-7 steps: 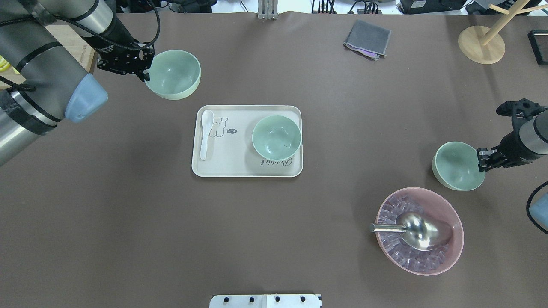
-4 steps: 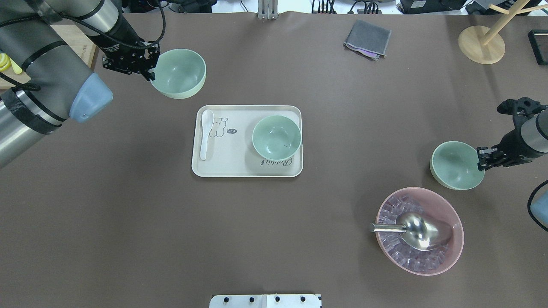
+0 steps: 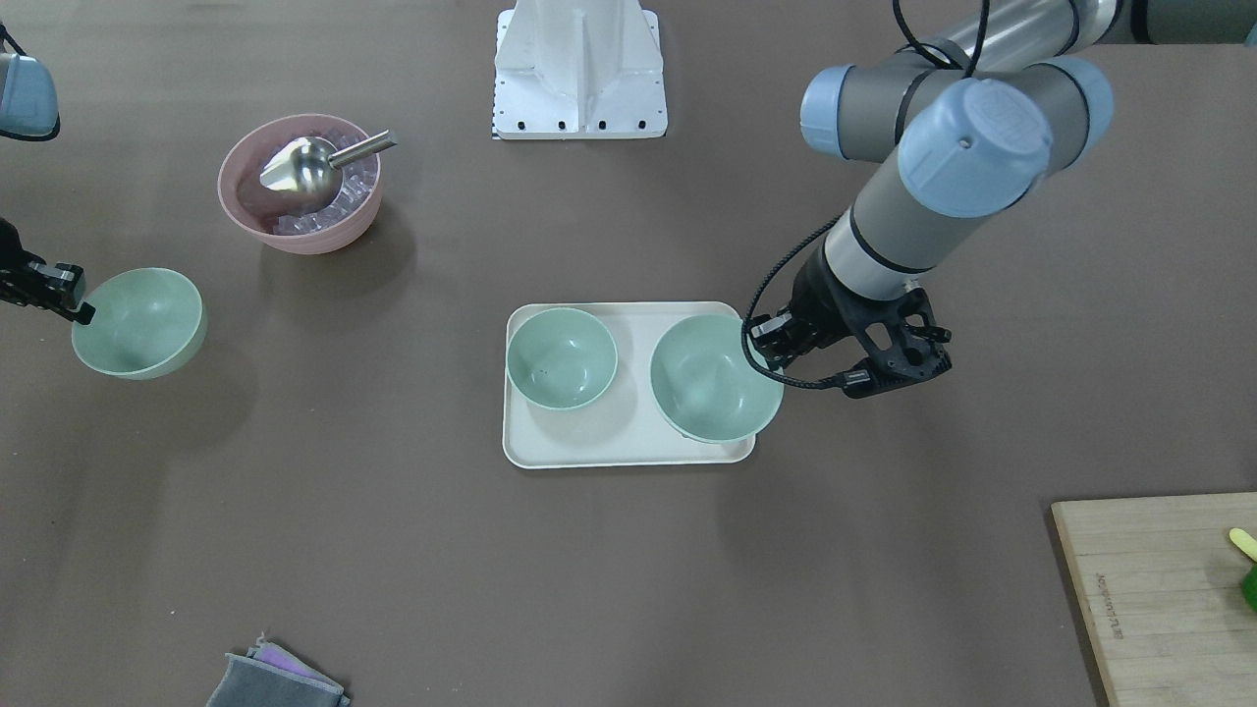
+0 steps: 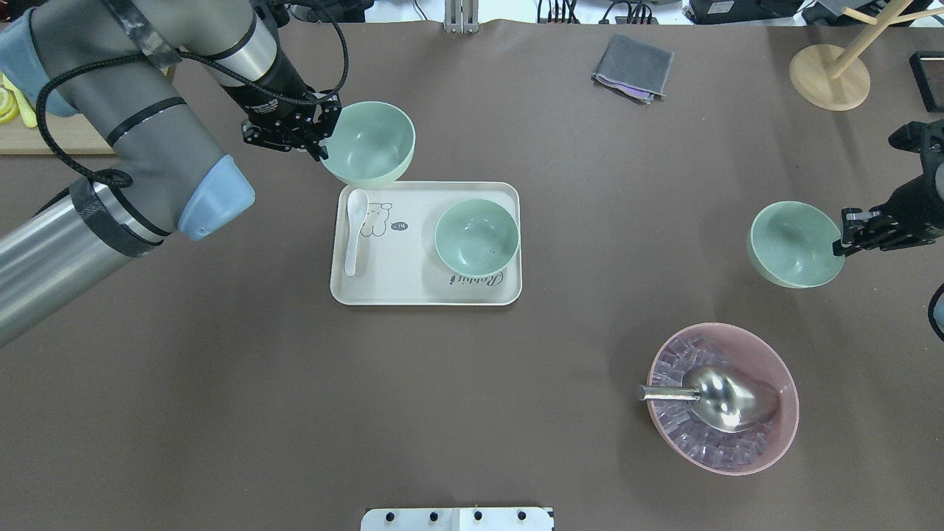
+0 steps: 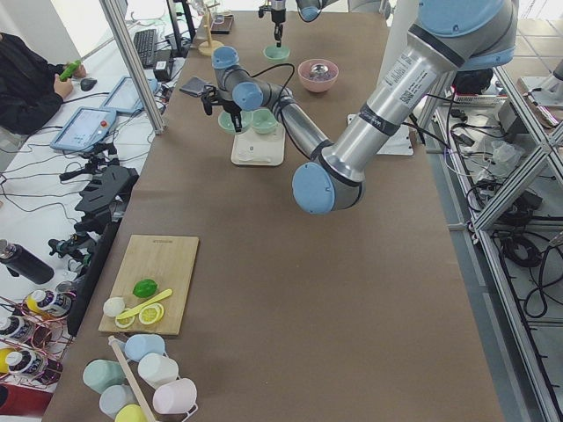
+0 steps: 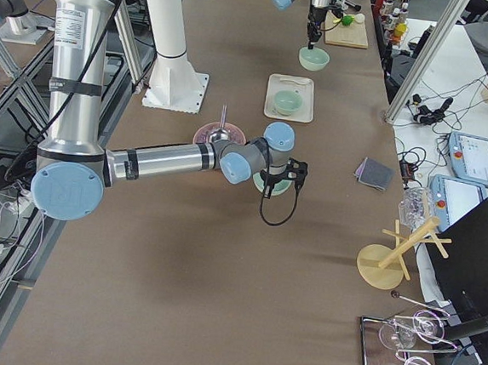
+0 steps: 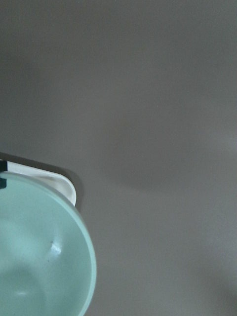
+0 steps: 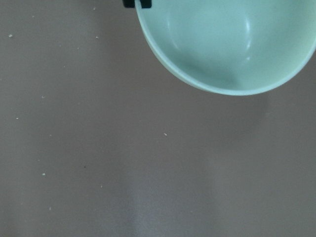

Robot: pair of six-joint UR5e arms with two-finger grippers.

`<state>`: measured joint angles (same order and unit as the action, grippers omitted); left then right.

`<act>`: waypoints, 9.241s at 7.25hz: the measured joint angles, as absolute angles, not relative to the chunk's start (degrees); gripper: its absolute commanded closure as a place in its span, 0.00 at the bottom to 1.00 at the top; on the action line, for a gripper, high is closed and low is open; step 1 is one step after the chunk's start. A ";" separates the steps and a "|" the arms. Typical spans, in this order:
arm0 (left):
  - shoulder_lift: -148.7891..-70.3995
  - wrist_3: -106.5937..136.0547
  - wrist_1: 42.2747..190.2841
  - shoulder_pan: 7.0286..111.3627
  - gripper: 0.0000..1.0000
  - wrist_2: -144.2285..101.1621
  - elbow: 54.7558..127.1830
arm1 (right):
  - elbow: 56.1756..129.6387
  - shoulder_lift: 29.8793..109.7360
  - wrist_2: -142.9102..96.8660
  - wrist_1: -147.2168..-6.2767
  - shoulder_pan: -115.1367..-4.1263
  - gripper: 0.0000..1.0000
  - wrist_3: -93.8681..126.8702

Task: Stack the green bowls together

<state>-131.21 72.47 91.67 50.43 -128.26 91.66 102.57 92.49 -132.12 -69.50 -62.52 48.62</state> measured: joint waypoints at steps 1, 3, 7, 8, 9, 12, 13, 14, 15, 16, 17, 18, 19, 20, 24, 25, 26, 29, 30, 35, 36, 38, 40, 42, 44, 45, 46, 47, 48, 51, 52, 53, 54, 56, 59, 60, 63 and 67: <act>-132.66 74.65 91.67 48.59 1.00 -127.52 91.65 | 102.64 92.40 -132.26 -69.52 -62.72 1.00 48.62; -134.49 77.07 91.67 45.57 1.00 -126.27 91.28 | 102.98 92.33 -133.16 -69.52 -63.08 1.00 48.83; -135.57 79.74 91.87 40.26 1.00 -122.92 90.27 | 103.37 92.07 -133.57 -69.50 -63.28 1.00 48.63; -136.14 80.19 92.06 39.26 1.00 -122.11 89.53 | 103.37 91.93 -133.53 -69.51 -63.27 1.00 48.72; -137.47 80.56 92.32 38.43 1.00 -120.94 87.92 | 103.37 91.81 -133.52 -69.52 -63.23 1.00 48.83; -139.52 81.01 94.34 37.24 1.00 -119.99 83.92 | 103.23 91.57 -133.51 -69.52 -63.13 1.00 49.03; -139.61 81.03 95.30 37.10 1.00 -119.93 82.96 | 103.21 91.53 -133.51 -69.52 -63.11 1.00 49.06; -139.63 81.03 95.88 37.05 1.00 -119.90 82.37 | 103.19 91.53 -133.51 -69.52 -63.11 1.00 49.10; -139.65 81.03 96.14 36.92 1.00 -119.67 82.13 | 103.19 91.55 -133.51 -69.52 -63.11 1.00 49.12; -139.68 81.06 96.39 36.66 1.00 -119.12 81.94 | 103.16 91.57 -133.51 -69.52 -63.11 1.00 49.13; -139.72 81.09 96.81 36.39 1.00 -118.63 81.69 | 103.13 91.58 -133.50 -69.52 -63.10 1.00 49.13; -139.72 81.11 97.20 36.27 1.00 -118.42 81.54 | 103.11 91.58 -133.51 -69.52 -63.10 1.00 49.13; -139.69 81.12 97.42 36.25 1.00 -118.34 81.36 | 103.10 91.58 -133.51 -69.52 -63.11 1.00 49.13; -139.64 81.12 97.82 36.19 1.00 -118.29 81.05 | 103.10 91.58 -133.51 -69.52 -63.11 1.00 49.13; -139.55 81.11 99.07 35.91 1.00 -118.21 80.24 | 103.10 91.58 -133.50 -69.52 -63.11 1.00 49.13; -139.51 81.07 99.11 35.92 1.00 -118.21 80.20 | 103.10 91.58 -133.51 -69.52 -63.11 1.00 49.13; -139.47 81.03 99.13 35.93 1.00 -118.21 80.18 | 103.10 91.58 -133.51 -69.52 -63.11 1.00 49.13; -139.33 80.95 99.16 35.94 1.00 -118.21 80.13 | 103.10 91.58 -133.48 -69.52 -63.05 1.00 49.13; -139.31 80.96 99.28 35.94 1.00 -118.21 80.07 | 103.08 91.58 -133.50 -69.52 -63.04 1.00 49.13; -139.31 81.03 99.74 35.92 1.00 -118.21 79.69 | 103.08 91.58 -133.51 -69.52 -63.02 1.00 49.15; -139.31 81.02 99.98 35.93 1.00 -118.21 79.56 | 103.12 91.58 -133.50 -69.52 -63.02 1.00 49.19; -139.31 81.00 100.31 35.94 1.00 -118.21 79.48 | 103.16 91.58 -133.51 -69.52 -63.02 1.00 49.21; -139.28 80.97 100.38 35.95 1.00 -117.94 79.40 | 103.17 91.58 -133.51 -69.52 -62.96 1.00 49.22; -139.24 81.02 100.45 35.95 1.00 -116.98 79.25 | 103.06 91.58 -133.51 -69.52 -62.94 1.00 49.22; -139.22 81.03 100.46 35.95 1.00 -116.75 79.20 | 103.02 91.58 -133.51 -69.52 -62.93 1.00 49.22; -139.22 81.04 100.46 35.94 1.00 -116.73 79.16 | 103.01 91.58 -133.51 -69.52 -62.93 1.00 49.22; -139.22 81.04 100.46 35.87 1.00 -116.72 79.13 | 103.01 91.58 -133.51 -69.52 -62.93 1.00 49.22; -139.22 81.03 100.46 35.80 1.00 -116.72 79.12 | 102.98 91.58 -133.51 -69.52 -62.93 1.00 49.22; -139.23 81.04 100.46 35.69 1.00 -116.70 79.11 | 102.96 91.58 -133.51 -69.52 -62.93 1.00 49.22; -139.30 81.09 100.46 35.35 1.00 -116.15 79.10 | 102.93 91.58 -133.51 -69.52 -62.93 1.00 49.22; -139.33 81.11 100.46 35.27 1.00 -115.96 79.10 | 102.93 91.58 -133.51 -69.52 -62.93 1.00 49.22; -139.36 81.12 100.46 35.25 1.00 -115.88 79.08 | 102.92 91.58 -133.51 -69.52 -62.93 1.00 49.22; -139.38 81.10 100.46 35.24 1.00 -115.85 79.04 | 102.92 91.58 -133.51 -69.52 -62.93 1.00 49.22; -139.38 81.05 100.46 35.24 1.00 -115.84 79.03 | 102.88 91.58 -133.50 -69.56 -62.93 1.00 49.22; -139.10 81.05 101.71 35.24 0.38 -115.84 79.09 | 102.81 91.58 -133.51 -69.58 -62.93 1.00 49.22; -139.07 81.04 101.94 35.24 0.14 -115.86 79.16 | 102.78 91.58 -133.51 -69.60 -62.93 1.00 49.22; -139.05 80.64 101.87 35.93 0.03 -116.15 80.13 | 102.74 91.46 -133.63 -69.61 -62.93 1.00 49.22; -134.32 76.50 98.89 43.78 0.02 -121.48 86.73 | 105.57 83.63 -135.12 -81.02 -63.08 1.00 49.30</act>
